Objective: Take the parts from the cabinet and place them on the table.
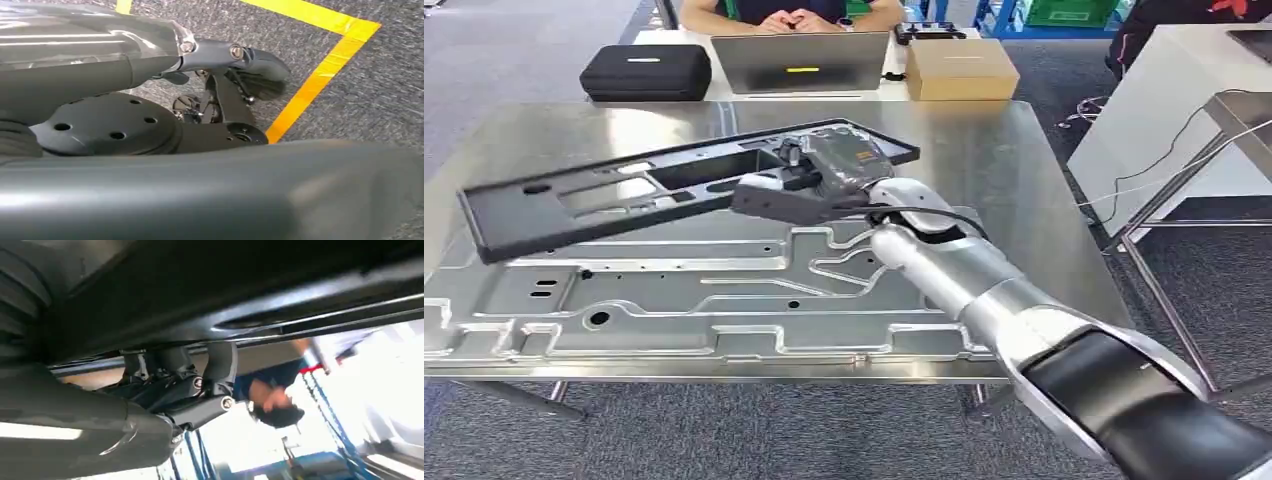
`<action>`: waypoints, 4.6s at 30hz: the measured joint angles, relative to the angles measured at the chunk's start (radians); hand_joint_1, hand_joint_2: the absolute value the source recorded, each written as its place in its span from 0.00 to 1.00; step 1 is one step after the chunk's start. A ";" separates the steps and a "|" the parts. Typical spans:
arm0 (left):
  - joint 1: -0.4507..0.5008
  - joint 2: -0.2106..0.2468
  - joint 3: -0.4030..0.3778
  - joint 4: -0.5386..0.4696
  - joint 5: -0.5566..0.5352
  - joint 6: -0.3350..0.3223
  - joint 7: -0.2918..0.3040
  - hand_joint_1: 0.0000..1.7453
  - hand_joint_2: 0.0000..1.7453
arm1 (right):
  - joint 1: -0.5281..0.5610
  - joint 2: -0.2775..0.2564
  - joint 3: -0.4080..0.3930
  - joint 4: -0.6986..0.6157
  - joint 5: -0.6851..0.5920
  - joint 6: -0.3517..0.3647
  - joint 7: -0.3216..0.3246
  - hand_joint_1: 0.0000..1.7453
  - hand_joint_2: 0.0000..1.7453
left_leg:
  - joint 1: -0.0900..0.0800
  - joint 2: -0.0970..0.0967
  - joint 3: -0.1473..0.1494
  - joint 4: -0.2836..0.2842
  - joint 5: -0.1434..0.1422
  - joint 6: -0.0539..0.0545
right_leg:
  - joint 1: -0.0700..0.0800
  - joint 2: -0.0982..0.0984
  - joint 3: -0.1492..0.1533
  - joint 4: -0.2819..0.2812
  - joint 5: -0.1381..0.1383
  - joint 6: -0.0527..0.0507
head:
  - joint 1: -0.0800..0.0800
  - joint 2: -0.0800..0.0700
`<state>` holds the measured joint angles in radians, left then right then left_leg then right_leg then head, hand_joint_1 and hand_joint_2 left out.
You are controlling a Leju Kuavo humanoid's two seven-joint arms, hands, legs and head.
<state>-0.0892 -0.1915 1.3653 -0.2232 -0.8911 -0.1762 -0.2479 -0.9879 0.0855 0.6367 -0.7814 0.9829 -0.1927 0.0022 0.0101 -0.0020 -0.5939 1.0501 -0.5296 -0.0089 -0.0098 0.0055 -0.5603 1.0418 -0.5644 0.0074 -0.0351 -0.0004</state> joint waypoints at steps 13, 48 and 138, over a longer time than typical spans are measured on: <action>0.004 -0.014 0.016 0.000 0.050 0.032 -0.012 0.00 1.00 | 0.239 -0.015 -0.093 -0.295 0.509 0.073 0.067 1.00 1.00 | 0.000 0.000 0.000 -0.001 0.000 0.000 | 0.000 0.000 0.000 0.000 -0.001 0.000 | 0.000 0.000; 0.007 -0.015 0.015 0.000 0.015 0.016 -0.059 0.00 1.00 | 0.080 -0.106 -0.328 0.220 0.527 0.245 0.138 1.00 1.00 | 0.000 -0.001 0.000 0.000 0.000 0.000 | 0.000 0.000 0.000 0.000 0.000 0.001 | 0.000 0.000; 0.018 0.047 -0.005 -0.004 -0.063 -0.001 -0.085 0.00 0.00 | 0.890 -0.049 -0.516 -1.186 -1.112 0.685 -0.642 0.00 0.00 | -0.034 -0.002 0.137 -0.050 -0.063 0.045 | -0.006 -0.021 -0.056 0.006 0.071 0.001 | 0.000 0.000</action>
<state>-0.0715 -0.1442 1.3607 -0.2274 -0.9541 -0.1770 -0.3330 -0.0979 0.0366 0.1209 -1.9676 -0.1286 0.4925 -0.6397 -0.0240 -0.0037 -0.4570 1.0002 -0.5923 0.0362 -0.0158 -0.0157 -0.6158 1.0477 -0.4937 0.0088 -0.0351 -0.0004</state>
